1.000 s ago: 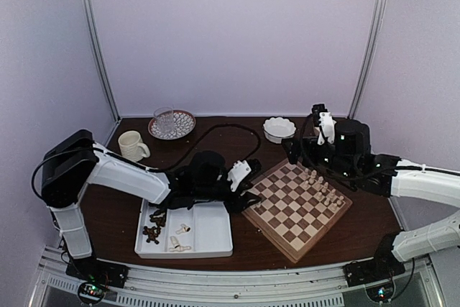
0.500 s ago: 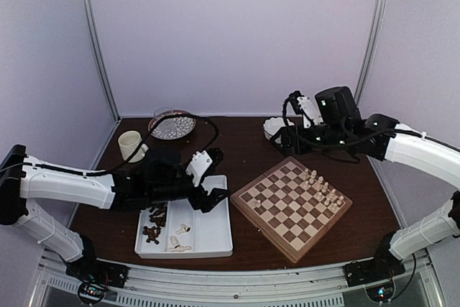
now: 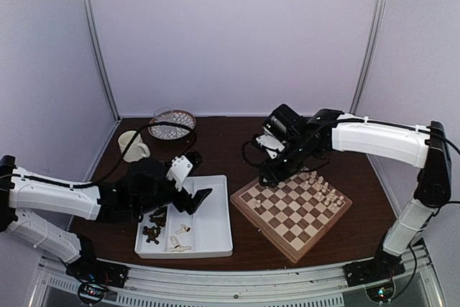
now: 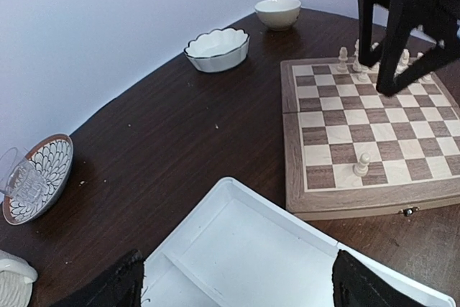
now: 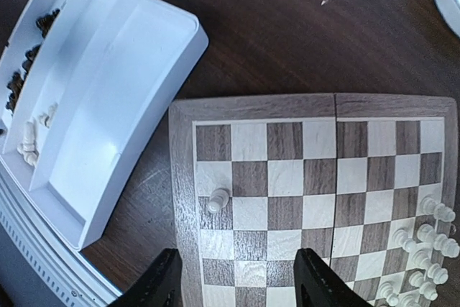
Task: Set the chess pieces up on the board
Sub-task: Place the pawn on the chessboard, then pick up the pawn from the chessboard.
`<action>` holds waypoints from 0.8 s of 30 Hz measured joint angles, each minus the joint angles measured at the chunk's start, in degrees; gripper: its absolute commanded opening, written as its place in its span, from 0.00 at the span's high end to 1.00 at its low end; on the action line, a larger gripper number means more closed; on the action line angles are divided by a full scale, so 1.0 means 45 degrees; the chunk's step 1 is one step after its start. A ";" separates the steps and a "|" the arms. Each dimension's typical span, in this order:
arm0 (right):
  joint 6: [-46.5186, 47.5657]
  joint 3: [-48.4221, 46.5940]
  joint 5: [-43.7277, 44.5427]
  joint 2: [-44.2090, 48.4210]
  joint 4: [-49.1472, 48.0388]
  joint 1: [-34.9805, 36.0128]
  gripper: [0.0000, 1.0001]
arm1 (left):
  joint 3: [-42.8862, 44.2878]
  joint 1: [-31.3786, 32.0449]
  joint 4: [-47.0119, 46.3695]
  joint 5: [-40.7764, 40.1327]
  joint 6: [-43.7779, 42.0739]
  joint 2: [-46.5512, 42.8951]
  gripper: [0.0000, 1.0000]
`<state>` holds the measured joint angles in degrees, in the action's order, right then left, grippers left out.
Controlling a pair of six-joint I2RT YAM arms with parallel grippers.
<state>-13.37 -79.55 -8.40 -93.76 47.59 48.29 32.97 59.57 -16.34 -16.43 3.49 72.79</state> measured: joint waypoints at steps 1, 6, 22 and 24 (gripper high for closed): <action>0.0010 -0.0112 -0.0039 -0.0330 0.0146 0.0058 0.47 | -0.0102 0.0000 -0.0175 -0.0073 0.0015 -0.0155 0.09; 0.0155 -0.0432 -0.0039 -0.1350 0.0520 0.0248 0.56 | -0.0296 0.0000 -0.0447 -0.0219 0.0019 -0.0359 0.11; 0.0403 -0.1423 0.0107 -0.3449 0.1175 0.1039 0.65 | -0.0160 0.0000 -0.0306 -0.0374 0.0102 -0.0170 0.12; 0.0471 -0.1525 0.0112 -0.3619 0.1229 0.1064 0.65 | -0.0155 0.0000 -0.0301 -0.0393 0.0121 -0.0170 0.12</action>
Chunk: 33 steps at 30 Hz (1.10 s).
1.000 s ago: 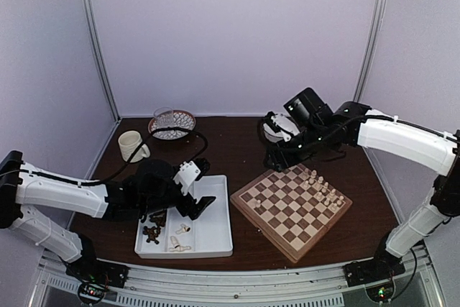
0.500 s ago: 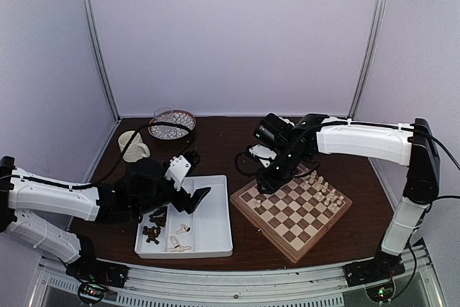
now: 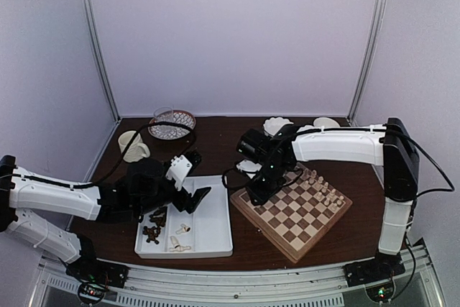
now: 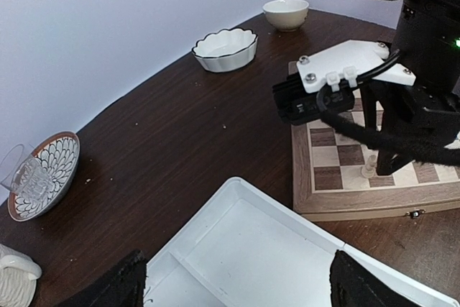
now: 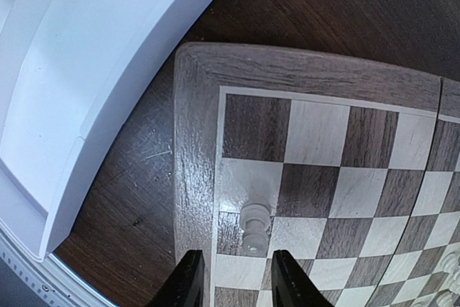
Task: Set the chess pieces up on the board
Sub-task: Pick up the pawn from the chessboard.
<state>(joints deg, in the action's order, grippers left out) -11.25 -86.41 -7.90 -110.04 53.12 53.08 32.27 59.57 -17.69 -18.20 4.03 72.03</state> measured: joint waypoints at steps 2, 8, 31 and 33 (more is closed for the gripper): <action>0.0102 -0.0112 0.0005 -0.0151 0.0058 0.0044 0.65 | 0.0005 0.0000 0.0068 -0.0015 0.0039 0.0000 0.12; 0.0185 -0.0359 0.0146 -0.0554 0.0165 0.0068 0.67 | 0.0097 0.0000 0.0306 -0.0044 0.0097 0.0005 0.12; 0.0287 -0.0544 0.0631 -0.0729 0.0379 0.0073 0.88 | 0.0219 0.0000 0.0617 -0.0350 0.0175 -0.0044 0.12; 0.0316 -0.0476 0.0665 -0.0505 0.0384 0.0068 0.88 | 0.0219 0.0000 0.0627 -0.0350 0.0175 -0.0073 0.12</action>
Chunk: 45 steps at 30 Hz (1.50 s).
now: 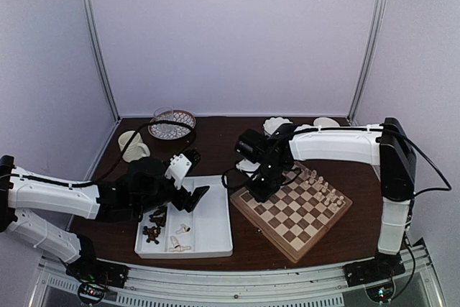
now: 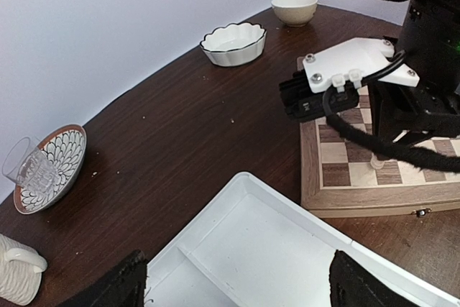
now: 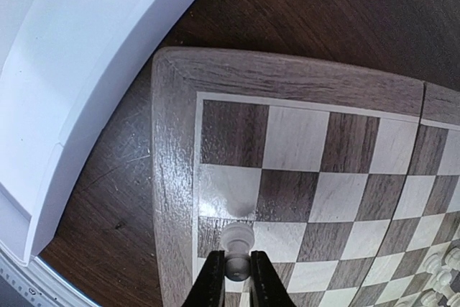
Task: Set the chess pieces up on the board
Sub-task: Pick up the pawn from the chessboard, then place the pawn at d2.
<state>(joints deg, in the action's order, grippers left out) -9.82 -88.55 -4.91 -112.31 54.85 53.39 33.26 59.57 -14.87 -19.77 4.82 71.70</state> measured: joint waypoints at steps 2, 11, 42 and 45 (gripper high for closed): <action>0.0024 0.0092 0.0073 0.0311 -0.0005 0.0000 0.88 | 0.0000 0.0000 0.0000 0.0000 0.0000 -0.0029 0.12; -0.0175 0.1530 0.1166 0.2259 0.0321 -0.0136 0.88 | 0.0000 0.0000 0.0005 0.0005 -0.0005 -0.0121 0.12; -0.0967 0.5294 0.2302 0.5105 -0.0976 -0.3959 0.87 | 0.0044 0.0000 0.0316 0.0165 -0.0005 -0.0092 0.12; -0.0967 0.5333 0.2331 0.5061 -0.1117 -0.4085 0.87 | 0.0044 0.0000 0.0345 0.0170 -0.0005 -0.0068 0.12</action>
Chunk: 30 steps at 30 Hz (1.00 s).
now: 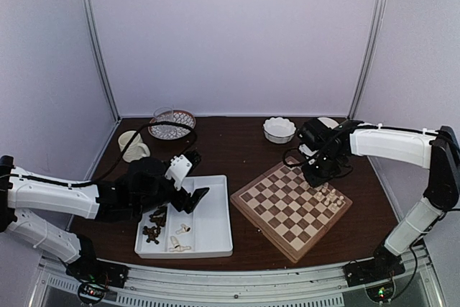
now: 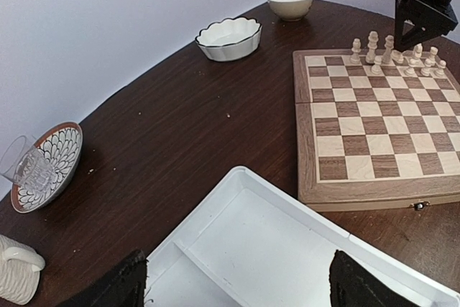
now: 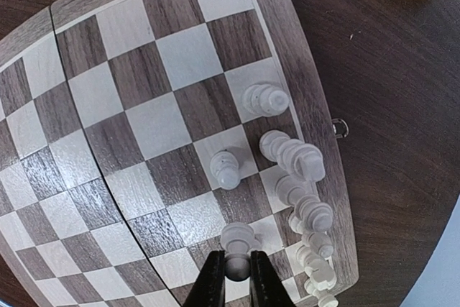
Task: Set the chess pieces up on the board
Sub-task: Place the pawn at d2.
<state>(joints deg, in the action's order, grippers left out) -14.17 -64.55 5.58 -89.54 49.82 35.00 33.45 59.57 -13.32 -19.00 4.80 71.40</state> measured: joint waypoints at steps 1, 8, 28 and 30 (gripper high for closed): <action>0.0000 0.0005 0.0010 -0.0039 -0.0039 -0.0029 0.87 | 0.0000 0.0000 -0.0005 0.0000 0.0000 0.0005 0.12; 0.0005 0.0024 0.0015 -0.0520 -0.0233 -0.0121 0.87 | 0.0000 0.0000 0.0034 0.0034 0.0000 0.0010 0.12; 0.0010 0.0024 0.0209 -0.1166 -0.0316 -0.0155 0.84 | 0.0155 0.0000 0.0233 0.0185 0.0005 0.0015 0.12; 0.0010 0.0024 0.0209 -0.1234 -0.0316 -0.0155 0.84 | 0.0160 0.0000 0.0238 0.0185 0.0005 0.0015 0.12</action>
<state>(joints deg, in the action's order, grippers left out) -14.13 -64.45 6.52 -95.09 48.40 34.30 34.17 59.57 -12.25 -18.17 4.82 71.46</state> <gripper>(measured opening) 0.155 0.881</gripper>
